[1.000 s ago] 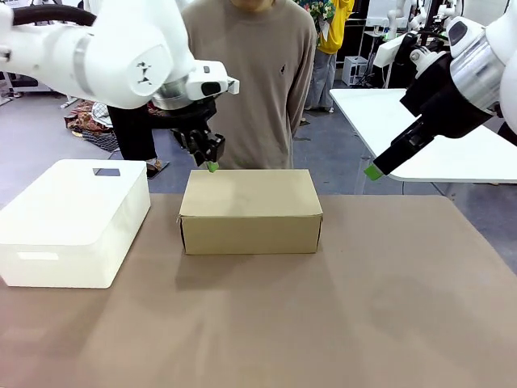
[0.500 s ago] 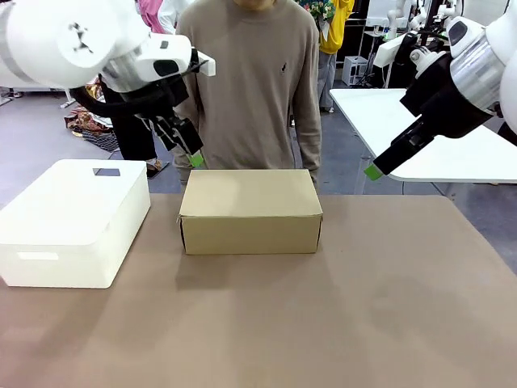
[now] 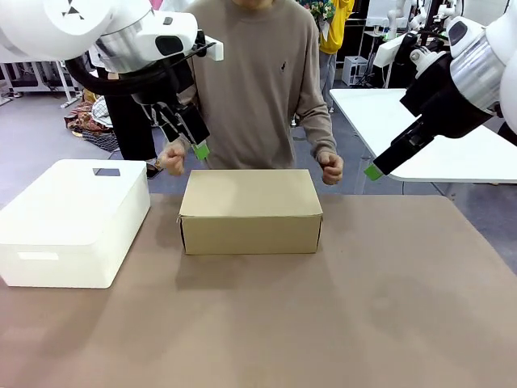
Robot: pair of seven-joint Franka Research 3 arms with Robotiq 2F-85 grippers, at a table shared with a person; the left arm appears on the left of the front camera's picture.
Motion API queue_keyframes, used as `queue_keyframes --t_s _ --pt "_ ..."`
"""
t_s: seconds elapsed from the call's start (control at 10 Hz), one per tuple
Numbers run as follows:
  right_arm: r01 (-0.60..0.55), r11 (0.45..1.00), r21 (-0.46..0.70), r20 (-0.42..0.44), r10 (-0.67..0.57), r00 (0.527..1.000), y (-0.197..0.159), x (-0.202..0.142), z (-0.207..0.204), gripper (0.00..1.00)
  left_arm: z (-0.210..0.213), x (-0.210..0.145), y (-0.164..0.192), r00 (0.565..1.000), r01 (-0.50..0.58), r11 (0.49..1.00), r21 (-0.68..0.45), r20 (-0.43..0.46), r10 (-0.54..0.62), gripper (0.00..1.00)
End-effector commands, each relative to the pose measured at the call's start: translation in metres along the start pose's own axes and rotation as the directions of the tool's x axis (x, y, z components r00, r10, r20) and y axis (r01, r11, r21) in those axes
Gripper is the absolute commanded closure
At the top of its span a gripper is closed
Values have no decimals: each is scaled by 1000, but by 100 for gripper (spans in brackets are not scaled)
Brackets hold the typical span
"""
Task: Pack the shoes into the box.
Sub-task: Press down on the lid of the Shoes Box.
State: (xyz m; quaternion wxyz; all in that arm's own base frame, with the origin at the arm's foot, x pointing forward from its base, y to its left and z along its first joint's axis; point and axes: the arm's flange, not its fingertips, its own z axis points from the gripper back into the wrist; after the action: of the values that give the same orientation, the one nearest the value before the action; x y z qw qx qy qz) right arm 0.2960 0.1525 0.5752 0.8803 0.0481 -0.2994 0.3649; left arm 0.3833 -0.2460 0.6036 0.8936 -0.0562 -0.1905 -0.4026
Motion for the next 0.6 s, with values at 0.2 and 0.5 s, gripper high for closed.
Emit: queue_keyframes --t_s 0.2,0.5 --pt "-1 1000 -10 -1 1 1000 0 1 1 0 -1 1 -1 1000 14 1000 -6 0 -14 0" --pt "-1 1000 -10 -1 1 1000 0 1 1 0 -1 1 -1 1000 14 1000 -6 0 -14 0"
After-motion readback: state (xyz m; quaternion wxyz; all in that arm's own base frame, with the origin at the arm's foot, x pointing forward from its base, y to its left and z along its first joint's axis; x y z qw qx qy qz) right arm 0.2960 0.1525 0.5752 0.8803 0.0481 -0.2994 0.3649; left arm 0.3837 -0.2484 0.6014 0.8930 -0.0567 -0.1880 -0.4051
